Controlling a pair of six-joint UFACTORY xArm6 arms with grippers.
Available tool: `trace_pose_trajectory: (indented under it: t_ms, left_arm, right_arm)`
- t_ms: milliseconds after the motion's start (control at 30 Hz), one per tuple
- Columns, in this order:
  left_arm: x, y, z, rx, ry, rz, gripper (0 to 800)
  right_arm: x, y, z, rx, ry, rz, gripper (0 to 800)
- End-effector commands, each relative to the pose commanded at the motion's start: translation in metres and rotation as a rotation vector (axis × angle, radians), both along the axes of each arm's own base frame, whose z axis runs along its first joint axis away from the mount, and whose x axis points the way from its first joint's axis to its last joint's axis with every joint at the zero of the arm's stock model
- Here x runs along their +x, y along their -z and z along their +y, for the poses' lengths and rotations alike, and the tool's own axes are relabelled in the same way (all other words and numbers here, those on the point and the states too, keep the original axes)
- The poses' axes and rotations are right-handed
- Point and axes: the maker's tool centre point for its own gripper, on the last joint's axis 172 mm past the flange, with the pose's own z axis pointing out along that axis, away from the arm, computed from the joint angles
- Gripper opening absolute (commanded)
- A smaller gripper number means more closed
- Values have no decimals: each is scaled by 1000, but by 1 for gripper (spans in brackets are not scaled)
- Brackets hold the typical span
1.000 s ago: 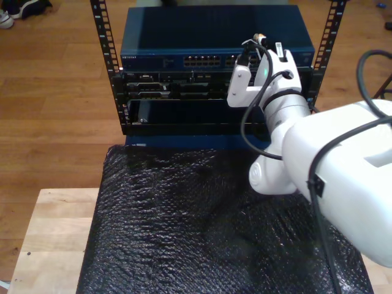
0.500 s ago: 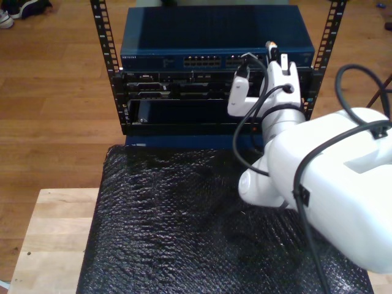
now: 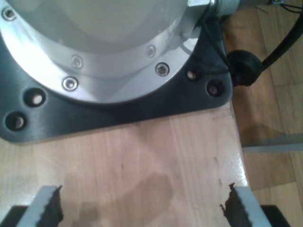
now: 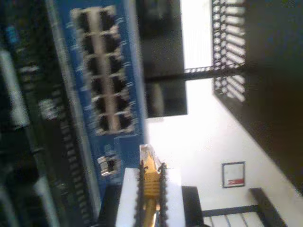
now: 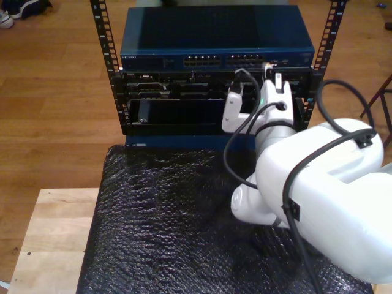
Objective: Grab the cable and plug it in
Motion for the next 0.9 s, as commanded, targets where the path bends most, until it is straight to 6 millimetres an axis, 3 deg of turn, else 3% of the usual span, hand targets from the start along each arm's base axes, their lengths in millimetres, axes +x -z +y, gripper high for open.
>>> trace_pose_trajectory:
  t_ms: [167, 533, 900]
  left_arm:
    - [0, 0, 0, 0, 0, 0, 800]
    - [0, 0, 0, 0, 0, 0, 800]
    - [0, 0, 0, 0, 0, 0, 800]
  right_arm:
    - [2, 7, 2, -3, -2, 5, 0]
    - [12, 2, 8, -24, 12, -63, 0]
    - [19, 4, -2, -16, 62, -72, 0]
